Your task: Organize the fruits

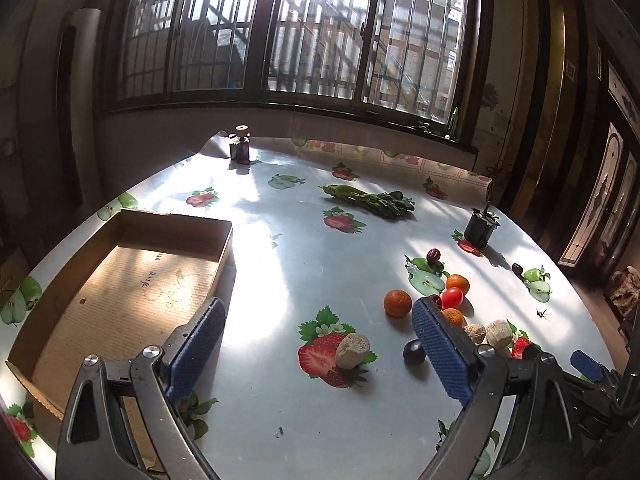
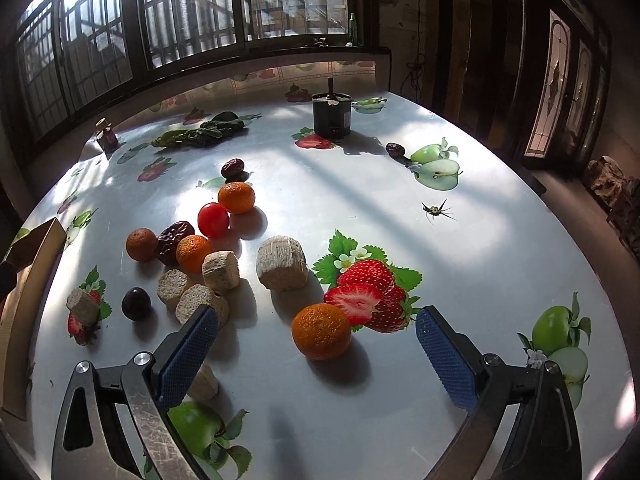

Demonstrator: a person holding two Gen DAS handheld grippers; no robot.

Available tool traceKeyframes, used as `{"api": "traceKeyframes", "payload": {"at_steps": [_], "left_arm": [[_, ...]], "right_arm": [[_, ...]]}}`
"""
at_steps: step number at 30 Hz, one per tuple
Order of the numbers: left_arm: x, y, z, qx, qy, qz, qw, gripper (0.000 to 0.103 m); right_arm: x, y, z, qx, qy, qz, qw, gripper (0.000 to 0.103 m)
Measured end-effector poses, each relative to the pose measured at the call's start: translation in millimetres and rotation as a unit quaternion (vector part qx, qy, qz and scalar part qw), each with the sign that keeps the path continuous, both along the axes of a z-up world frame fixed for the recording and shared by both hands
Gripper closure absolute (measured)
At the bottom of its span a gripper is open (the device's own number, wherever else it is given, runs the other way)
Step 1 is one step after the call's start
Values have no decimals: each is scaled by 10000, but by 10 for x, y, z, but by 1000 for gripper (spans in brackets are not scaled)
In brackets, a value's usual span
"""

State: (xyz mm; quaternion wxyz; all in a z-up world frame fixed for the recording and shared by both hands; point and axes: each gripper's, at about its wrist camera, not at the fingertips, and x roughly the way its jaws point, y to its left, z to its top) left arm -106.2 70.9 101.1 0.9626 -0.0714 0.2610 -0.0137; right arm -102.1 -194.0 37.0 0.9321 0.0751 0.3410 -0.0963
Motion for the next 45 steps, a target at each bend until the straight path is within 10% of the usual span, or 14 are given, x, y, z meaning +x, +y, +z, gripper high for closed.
{"api": "traceKeyframes", "payload": {"at_steps": [10,34,45], "left_arm": [[-297,202,373,54,-396,221,9990,0],[-195,548,263,280,-65,728,9969,0],[5,107,-35,102,596,-649,9961,0]], "right_arm": [[-546,425,407,-149,-1184,329,9923,2],[-604,78,477,-80,-756,205,9969,2],[-590,-535,215,316,-43,30,9995,11]]}}
